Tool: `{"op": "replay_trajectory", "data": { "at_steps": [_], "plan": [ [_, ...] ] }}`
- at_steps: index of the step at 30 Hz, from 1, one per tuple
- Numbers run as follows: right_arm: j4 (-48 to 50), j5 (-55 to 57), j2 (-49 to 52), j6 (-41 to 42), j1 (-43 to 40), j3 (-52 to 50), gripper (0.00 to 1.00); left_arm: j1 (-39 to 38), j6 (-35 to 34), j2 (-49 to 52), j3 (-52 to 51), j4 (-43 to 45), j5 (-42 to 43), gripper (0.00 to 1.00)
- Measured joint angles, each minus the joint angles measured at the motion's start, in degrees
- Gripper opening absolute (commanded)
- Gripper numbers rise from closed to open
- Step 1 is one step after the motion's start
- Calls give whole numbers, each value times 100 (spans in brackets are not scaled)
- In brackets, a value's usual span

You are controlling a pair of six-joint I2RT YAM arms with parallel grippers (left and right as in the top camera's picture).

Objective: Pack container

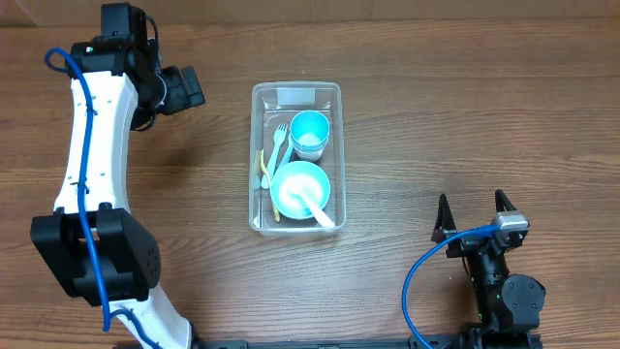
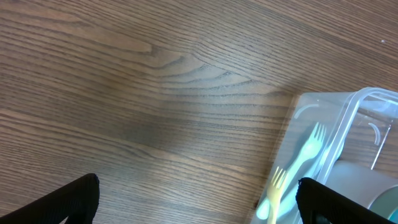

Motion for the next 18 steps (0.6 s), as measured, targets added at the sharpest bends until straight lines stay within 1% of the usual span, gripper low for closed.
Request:
{"op": "replay_trajectory", "data": {
  "at_steps": [7,12,15,18],
  "plan": [
    [0,0,0,-2,0,0,100,0,0,-70,-2,0,2,100],
    [-4,0,0,0,0,0,100,0,0,-1394,-2,2,4,100],
    [-4,0,0,-2,0,0,100,0,0,-2728,33,7,0,100],
    [-7,0,0,-2,0,0,100,0,0,-3681,83,17,2,100]
  ]
}}
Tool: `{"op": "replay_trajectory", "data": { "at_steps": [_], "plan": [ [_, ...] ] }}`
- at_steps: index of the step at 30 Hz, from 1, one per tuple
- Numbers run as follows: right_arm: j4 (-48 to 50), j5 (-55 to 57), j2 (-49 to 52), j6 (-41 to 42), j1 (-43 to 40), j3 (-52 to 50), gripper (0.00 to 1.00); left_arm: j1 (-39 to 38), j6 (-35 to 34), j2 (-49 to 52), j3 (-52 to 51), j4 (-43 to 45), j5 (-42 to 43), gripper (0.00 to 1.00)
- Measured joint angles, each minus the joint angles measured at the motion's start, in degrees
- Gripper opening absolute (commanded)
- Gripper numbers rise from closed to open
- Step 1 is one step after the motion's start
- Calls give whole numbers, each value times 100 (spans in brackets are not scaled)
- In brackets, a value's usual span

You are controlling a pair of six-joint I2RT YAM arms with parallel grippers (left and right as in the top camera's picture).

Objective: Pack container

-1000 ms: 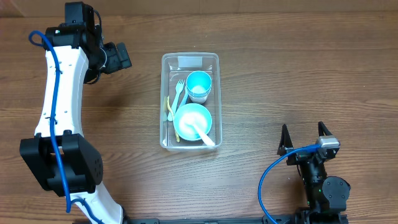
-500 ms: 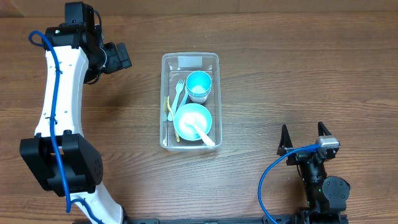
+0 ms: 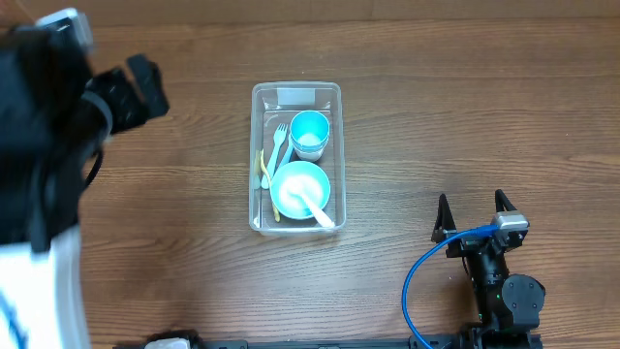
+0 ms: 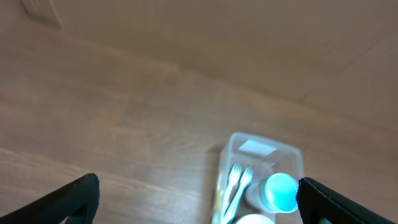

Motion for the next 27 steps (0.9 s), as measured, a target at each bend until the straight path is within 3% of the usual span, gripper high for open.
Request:
{"op": "replay_trajectory", "data": {
  "at_steps": [6,17,27],
  "plan": [
    [0,0,0,0,0,0,100,0,0,-1368,2,-96,0,100],
    [-2,0,0,0,0,0,100,0,4,-3451,-74,-1156,-9,100],
    [-13,0,0,2,0,0,100,0,4,-5567,-1696,-1558,-131,100]
  ]
}}
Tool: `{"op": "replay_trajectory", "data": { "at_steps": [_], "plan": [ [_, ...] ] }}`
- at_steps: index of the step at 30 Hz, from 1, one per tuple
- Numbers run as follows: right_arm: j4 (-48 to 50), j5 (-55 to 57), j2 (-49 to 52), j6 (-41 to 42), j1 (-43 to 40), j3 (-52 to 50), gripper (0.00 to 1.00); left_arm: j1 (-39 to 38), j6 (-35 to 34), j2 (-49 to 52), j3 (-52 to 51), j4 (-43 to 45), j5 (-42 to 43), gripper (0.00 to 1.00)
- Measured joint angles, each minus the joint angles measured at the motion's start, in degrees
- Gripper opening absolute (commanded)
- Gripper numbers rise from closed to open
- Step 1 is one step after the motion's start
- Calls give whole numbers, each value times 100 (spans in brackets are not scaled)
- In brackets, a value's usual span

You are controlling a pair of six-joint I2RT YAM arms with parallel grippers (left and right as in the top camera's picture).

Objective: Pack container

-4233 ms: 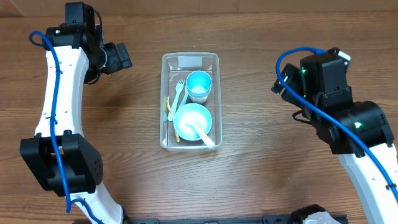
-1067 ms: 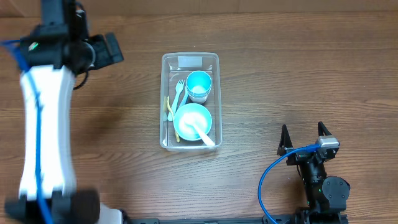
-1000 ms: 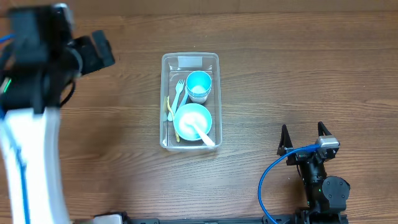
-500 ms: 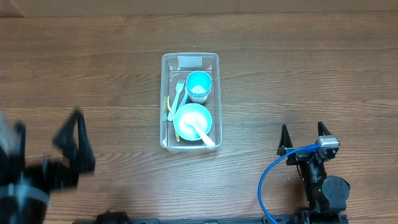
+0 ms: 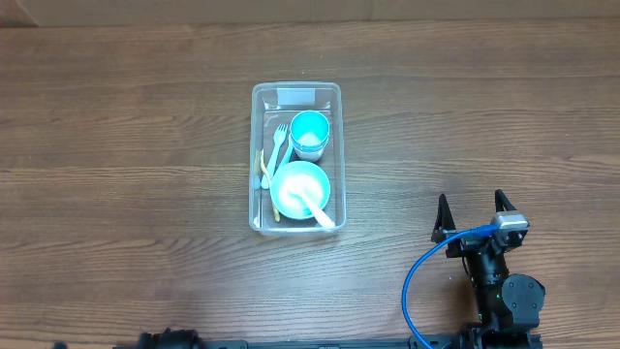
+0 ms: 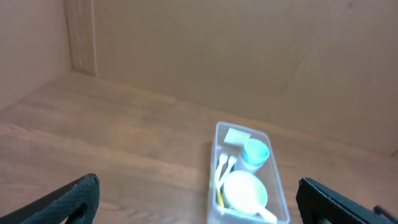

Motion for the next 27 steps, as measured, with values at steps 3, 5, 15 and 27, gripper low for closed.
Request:
{"op": "replay_trajectory", "data": {
  "at_steps": [3,5,15,27],
  "plan": [
    [2,-2,0,0,0,0,100,0,0,-638,-846,-9,0,100],
    [0,0,0,0,0,0,100,0,0,-949,-1357,42,0,100],
    [2,0,0,0,0,0,100,0,17,-1768,-3906,2743,4,100],
    [0,0,0,-2,0,0,100,0,297,-1781,-7715,7342,4,100]
  ]
}}
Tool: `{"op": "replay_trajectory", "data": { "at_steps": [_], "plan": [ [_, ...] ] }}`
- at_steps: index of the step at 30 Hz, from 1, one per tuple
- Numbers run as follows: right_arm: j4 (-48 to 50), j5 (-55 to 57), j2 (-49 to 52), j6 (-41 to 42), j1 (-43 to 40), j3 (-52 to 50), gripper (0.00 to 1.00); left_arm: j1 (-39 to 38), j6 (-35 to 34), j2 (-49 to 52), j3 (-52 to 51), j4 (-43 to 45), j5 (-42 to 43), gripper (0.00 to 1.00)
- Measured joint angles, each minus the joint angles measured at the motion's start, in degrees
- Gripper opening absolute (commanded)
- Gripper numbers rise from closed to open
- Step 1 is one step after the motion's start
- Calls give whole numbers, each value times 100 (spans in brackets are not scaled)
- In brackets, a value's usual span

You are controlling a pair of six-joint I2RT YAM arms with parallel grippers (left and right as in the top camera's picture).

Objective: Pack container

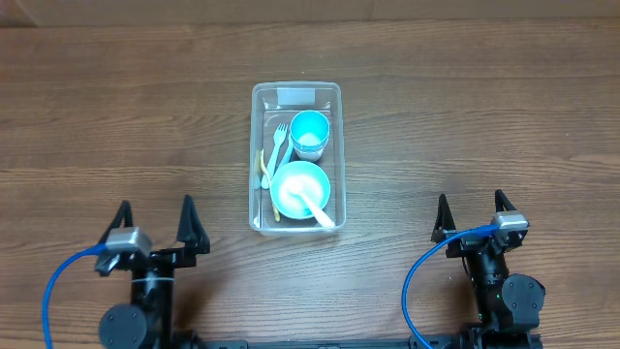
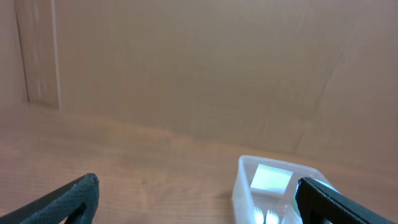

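A clear plastic container (image 1: 254,155) stands mid-table. Inside it are a blue cup (image 1: 310,133), a pale bowl (image 1: 300,189) with a white spoon, two light forks (image 1: 277,145) and a yellow utensil (image 1: 260,170). My left gripper (image 1: 155,208) sits low at the front left, open and empty, well short of the container. The left wrist view looks level across the wood at the container (image 2: 239,186) beyond the right finger; the left gripper (image 2: 196,199) is spread wide. My right gripper (image 1: 471,202) rests open and empty at the front right.
A plain brown wall (image 2: 186,68) stands behind the table. Blue cables loop from both arm bases along the front edge. Bare wood surrounds the container on all sides.
The left arm, out of the overhead view 0.9 s ago with its camera high above the container, now sits at the front left with its gripper open. The container's contents and the right arm are unchanged.
My left gripper was open and low over the wood, left of the container's far end. Then it stood higher at the far left, then out of the overhead view. Now it rests at the front left. The packed container and right arm stayed still.
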Motion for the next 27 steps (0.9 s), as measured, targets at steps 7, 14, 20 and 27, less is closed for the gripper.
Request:
{"op": "replay_trajectory", "data": {
  "at_steps": [7,14,20,27],
  "plan": [
    [0,-2,0,0,0,0,100,0,2,0,-1189,850,0,100],
    [0,0,0,-2,0,0,100,0,466,0,-1294,866,-50,100],
    [0,0,0,0,0,0,100,0,1290,0,-1294,868,-216,100],
    [-2,0,0,2,0,0,100,0,1585,0,-1294,866,-221,100]
  ]
}}
